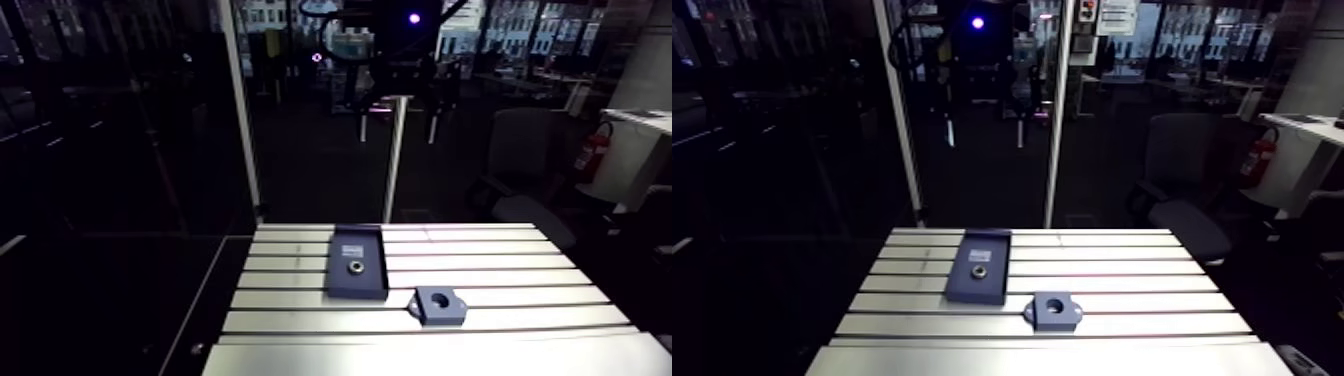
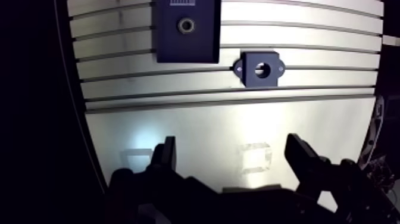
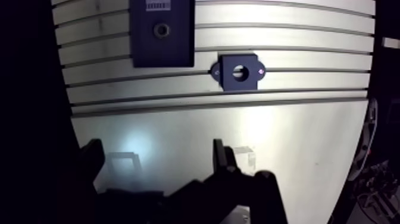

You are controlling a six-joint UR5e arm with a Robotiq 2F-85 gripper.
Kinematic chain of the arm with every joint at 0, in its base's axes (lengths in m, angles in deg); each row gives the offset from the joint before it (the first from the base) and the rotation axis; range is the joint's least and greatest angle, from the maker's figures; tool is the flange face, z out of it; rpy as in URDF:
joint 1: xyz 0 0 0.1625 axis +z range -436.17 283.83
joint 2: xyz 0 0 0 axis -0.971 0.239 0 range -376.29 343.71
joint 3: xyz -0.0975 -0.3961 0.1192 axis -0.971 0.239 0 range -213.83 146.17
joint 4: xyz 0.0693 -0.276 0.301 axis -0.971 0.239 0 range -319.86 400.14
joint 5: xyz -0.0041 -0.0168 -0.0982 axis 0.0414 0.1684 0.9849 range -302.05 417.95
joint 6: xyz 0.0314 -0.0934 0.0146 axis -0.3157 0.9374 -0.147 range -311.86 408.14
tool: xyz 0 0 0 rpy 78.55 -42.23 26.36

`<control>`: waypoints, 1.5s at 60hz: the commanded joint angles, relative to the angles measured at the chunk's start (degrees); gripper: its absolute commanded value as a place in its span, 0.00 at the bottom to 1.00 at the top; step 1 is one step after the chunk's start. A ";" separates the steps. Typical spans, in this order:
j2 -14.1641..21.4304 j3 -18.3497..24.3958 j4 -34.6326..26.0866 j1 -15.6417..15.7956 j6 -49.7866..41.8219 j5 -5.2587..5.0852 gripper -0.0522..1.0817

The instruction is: Pick up the bearing and press it into the housing until flush.

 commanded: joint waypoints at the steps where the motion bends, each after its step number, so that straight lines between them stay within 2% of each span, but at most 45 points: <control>1: 0.01 0.04 0.00 0.00 0.00 0.01 0.05; 12: -0.24 -0.19 0.10 0.09 0.00 -0.26 0.05; 15: -0.42 -0.69 0.26 0.16 -0.08 0.13 0.05; 21: -0.83 -1.47 1.50 0.35 -0.26 0.08 0.05; 25: -1.35 -2.48 3.59 0.43 -0.66 0.07 0.05; 33: -2.88 -5.78 11.42 0.44 -1.08 0.32 0.05; 38: -4.50 -7.95 16.32 0.53 -1.06 -0.33 0.05; 45: -5.72 -8.95 17.71 0.86 -1.22 -0.59 0.05; 47: -6.08 -9.22 18.21 1.03 -1.60 -0.92 0.05; 48: -6.29 -9.48 18.81 1.28 -1.81 -1.49 0.05; 49: -6.29 -9.48 18.81 1.28 -1.81 -1.49 0.05; 52: -6.89 -9.76 19.88 1.48 -1.77 -2.48 0.05; 58: -7.93 -10.27 21.14 1.83 -1.41 -3.47 0.05; 74: -10.34 -12.20 24.19 2.36 -2.08 -2.92 0.05; 90: -13.66 -14.10 30.68 2.64 -1.09 -2.91 0.05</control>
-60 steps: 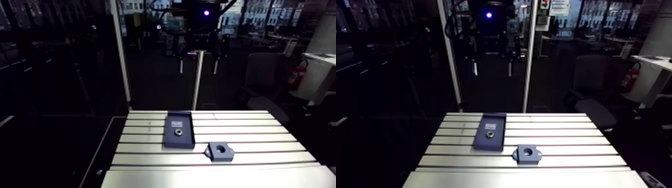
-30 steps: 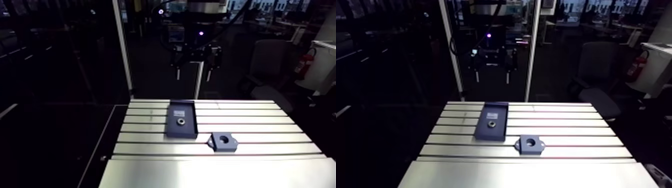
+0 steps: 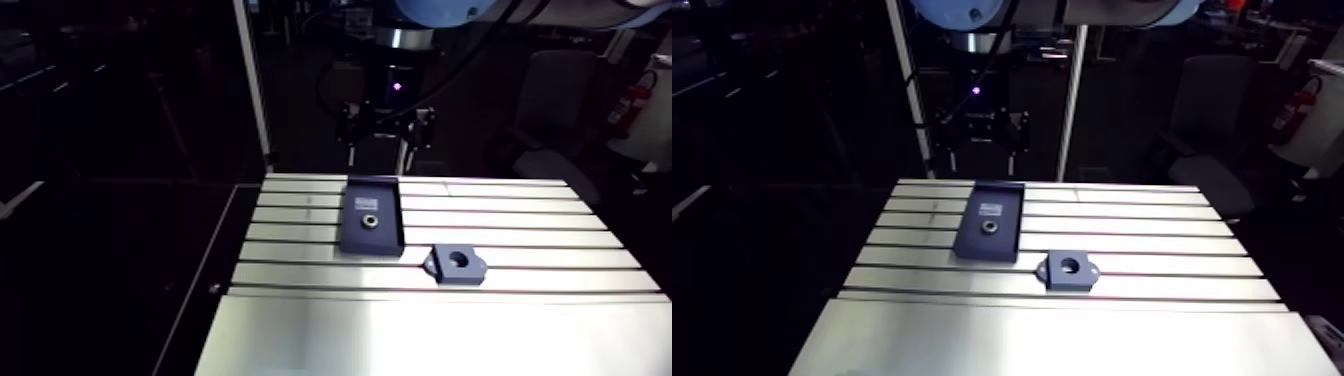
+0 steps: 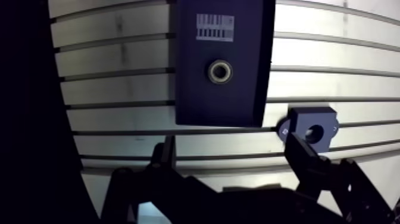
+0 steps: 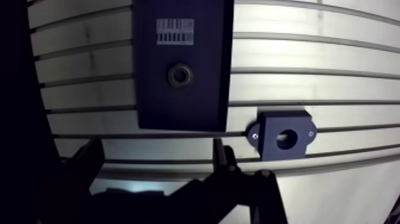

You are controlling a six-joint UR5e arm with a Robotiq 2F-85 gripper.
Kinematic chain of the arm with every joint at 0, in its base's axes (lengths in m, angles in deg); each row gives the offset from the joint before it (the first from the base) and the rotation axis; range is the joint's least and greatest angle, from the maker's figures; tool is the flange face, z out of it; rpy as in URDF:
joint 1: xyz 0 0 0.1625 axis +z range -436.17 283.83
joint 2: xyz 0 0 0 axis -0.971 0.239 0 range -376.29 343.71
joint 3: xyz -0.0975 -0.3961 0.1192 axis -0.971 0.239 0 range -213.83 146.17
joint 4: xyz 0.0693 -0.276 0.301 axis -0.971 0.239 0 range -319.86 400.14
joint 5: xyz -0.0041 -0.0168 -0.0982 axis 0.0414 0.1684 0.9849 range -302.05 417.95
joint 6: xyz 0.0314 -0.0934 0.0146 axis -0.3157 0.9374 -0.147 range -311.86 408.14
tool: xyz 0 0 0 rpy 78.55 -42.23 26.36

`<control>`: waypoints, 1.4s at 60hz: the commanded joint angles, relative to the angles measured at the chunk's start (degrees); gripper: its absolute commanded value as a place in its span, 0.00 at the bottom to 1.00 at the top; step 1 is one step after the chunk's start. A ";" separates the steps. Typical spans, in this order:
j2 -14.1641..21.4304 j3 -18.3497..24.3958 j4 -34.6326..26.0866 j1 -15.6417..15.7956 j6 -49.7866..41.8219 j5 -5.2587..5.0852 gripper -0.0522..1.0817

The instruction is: Pick up the bearing and press it into the housing until flush.

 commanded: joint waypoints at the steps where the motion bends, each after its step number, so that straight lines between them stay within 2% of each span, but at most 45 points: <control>1: -2.71 -1.19 4.73 0.17 0.49 0.05 0.05; 5: -3.56 -1.11 6.12 0.24 0.77 0.05 0.05; 8: -4.37 -1.10 6.89 0.25 0.79 0.43 0.05; 11: -5.25 -1.18 7.36 0.26 0.79 1.36 0.05; 12: -5.25 -1.18 7.36 0.26 0.79 1.36 0.05; 13: -5.68 -1.19 7.46 0.41 0.79 1.96 0.05; 14: -5.68 -1.19 7.46 0.41 0.79 1.96 0.05; 15: -6.12 -1.19 7.70 0.50 0.79 2.50 0.05; 22: -7.64 -1.27 8.52 0.68 0.96 3.79 0.06; 31: -8.90 -1.36 9.13 0.94 1.05 3.83 0.07; 46: -10.28 -2.23 10.90 1.56 1.95 3.21 0.13; 58: -11.87 -2.68 12.74 1.58 2.37 3.30 0.22; 84: -12.52 -2.94 12.84 1.49 2.37 3.12 0.31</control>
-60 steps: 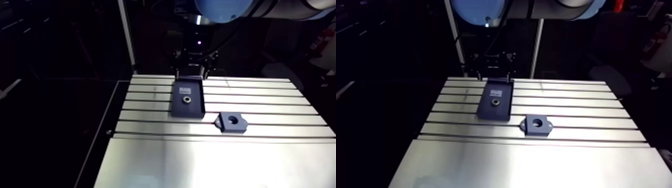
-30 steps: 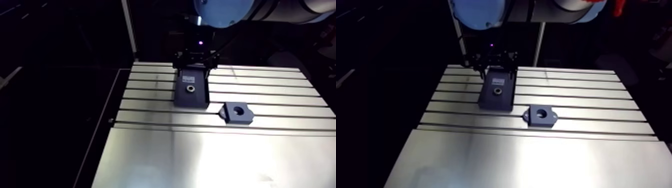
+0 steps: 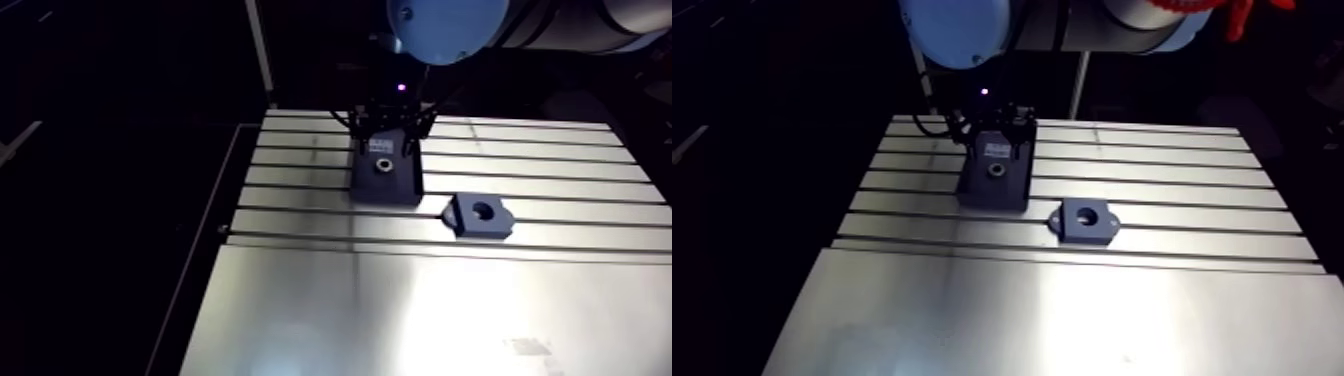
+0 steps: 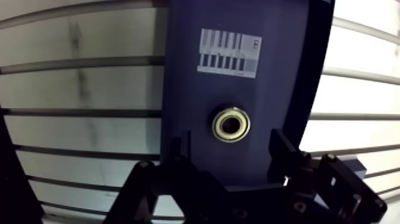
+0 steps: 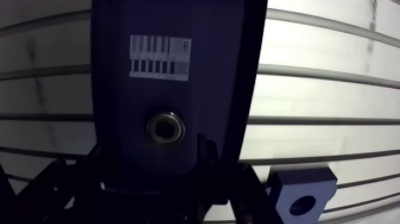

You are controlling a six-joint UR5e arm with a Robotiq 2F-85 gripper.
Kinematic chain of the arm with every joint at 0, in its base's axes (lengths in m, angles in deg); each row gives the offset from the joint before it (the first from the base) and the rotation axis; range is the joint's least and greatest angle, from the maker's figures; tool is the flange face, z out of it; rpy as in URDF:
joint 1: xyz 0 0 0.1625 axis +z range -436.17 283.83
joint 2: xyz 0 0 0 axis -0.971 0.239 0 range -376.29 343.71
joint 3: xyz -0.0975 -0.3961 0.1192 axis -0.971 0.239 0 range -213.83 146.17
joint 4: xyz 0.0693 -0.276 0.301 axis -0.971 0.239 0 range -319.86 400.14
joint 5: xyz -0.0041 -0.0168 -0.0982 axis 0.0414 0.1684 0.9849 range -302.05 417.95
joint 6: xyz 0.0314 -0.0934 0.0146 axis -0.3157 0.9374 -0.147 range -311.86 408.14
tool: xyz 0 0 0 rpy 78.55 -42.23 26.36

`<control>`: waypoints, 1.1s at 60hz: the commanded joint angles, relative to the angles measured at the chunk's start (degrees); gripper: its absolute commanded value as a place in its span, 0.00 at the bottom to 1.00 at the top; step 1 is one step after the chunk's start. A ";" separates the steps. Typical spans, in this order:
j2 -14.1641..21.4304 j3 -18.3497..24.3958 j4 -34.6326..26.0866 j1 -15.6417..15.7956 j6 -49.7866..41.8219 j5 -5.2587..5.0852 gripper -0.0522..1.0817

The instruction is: Pick up the bearing and press it into the housing until flush.

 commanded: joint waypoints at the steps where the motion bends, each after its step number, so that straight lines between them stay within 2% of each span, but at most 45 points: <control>1: -0.19 -0.32 0.15 -0.06 0.10 -0.13 0.31; 8: -0.19 -0.57 1.02 -0.06 0.68 -0.20 0.31; 16: -0.52 -1.45 4.07 -0.15 1.34 -0.74 0.32; 66: -1.68 -2.35 4.46 -0.23 1.43 -0.48 0.34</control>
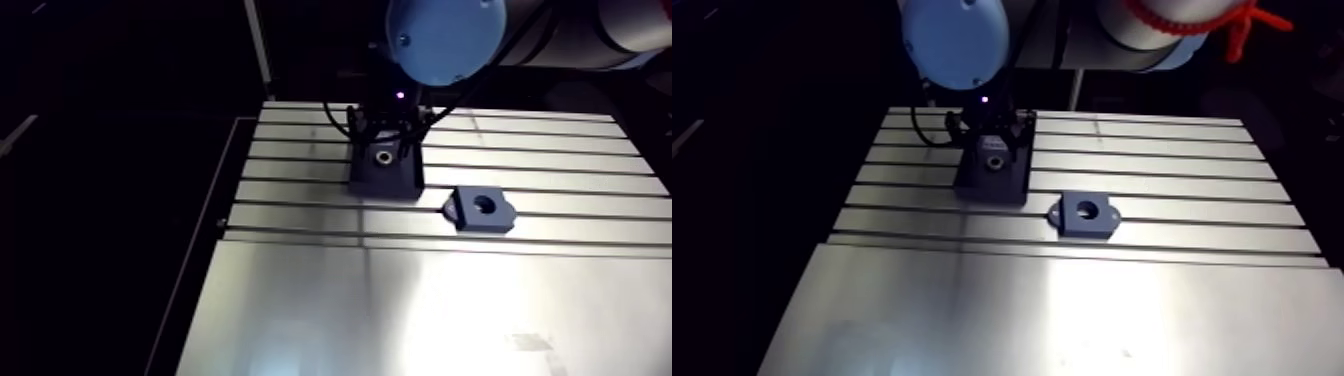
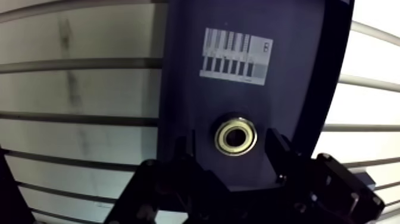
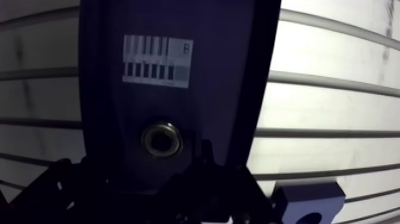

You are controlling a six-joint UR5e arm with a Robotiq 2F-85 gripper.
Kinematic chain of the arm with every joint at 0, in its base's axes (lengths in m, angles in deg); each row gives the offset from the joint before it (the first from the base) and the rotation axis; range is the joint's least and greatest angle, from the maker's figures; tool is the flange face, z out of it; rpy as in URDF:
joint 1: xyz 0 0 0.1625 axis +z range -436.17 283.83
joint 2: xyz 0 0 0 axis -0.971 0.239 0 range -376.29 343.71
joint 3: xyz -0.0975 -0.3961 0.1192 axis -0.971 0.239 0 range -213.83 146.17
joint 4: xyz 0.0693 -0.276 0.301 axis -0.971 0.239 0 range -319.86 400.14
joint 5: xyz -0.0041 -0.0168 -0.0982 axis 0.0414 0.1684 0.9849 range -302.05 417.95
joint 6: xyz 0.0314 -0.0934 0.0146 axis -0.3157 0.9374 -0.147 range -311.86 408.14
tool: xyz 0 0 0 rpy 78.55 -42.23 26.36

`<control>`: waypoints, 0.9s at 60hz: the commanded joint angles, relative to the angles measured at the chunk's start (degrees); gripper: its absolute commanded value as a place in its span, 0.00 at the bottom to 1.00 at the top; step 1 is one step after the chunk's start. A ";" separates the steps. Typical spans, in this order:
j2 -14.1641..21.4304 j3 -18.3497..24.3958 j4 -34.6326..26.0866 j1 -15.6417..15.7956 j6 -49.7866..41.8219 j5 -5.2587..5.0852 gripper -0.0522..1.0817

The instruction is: Pick up the bearing and press it into the housing until flush.

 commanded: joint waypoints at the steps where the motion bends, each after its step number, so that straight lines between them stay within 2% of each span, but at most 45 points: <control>1: -0.16 -0.25 0.10 -0.06 0.01 0.03 0.34; 54: -0.07 -0.16 0.10 -0.52 0.01 0.04 0.41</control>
